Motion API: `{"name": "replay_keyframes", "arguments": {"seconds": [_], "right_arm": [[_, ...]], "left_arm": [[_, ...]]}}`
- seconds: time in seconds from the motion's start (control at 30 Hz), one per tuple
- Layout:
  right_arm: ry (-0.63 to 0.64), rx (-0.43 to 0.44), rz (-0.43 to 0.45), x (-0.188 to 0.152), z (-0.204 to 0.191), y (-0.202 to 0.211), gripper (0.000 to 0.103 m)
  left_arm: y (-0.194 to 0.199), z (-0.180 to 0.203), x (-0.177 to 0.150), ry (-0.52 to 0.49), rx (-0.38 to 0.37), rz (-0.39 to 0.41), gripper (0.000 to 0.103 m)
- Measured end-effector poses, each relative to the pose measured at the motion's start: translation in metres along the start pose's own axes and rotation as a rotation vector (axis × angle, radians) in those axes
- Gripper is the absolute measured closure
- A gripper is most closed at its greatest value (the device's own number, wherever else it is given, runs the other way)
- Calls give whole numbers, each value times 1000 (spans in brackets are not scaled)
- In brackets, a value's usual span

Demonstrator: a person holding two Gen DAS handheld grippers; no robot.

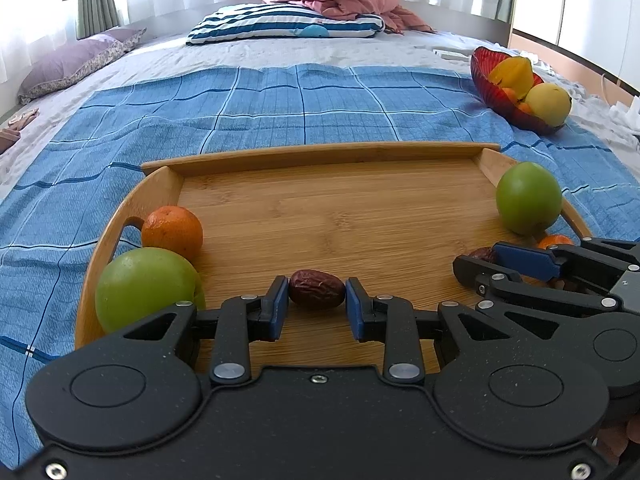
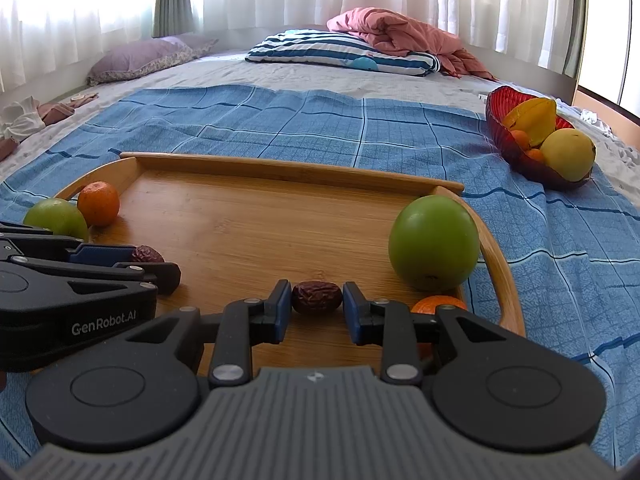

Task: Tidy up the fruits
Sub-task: 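Lift and carry both dates over the tray with both grippers, then lower the dates onto the tray and open both grippers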

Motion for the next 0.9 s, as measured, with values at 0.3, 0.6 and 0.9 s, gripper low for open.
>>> {"name": "replay_keyframes", "arguments": {"seconds": [0.3,0.6,0.9], "right_arm": [[-2,1,0,0,0,0,53],[-3,1,4,1,0,2,51],[-7,3,19,3,2,10,48]], "left_arm": [[0,1,0,-4,2,3,72],[1,2,0,-4,-1,0,68],[5,1,1,0,-1,8,63]]}}
Point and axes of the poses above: each gripper's, at about its wrist camera, not at the fingertips, and y roughly against the way its jaws point, z to its right, x to its top, the point moved 4 cm from there along -y, roughly the way its jaws point, and after that the axes turned 7 degrees about x, right-handed, at the moved point
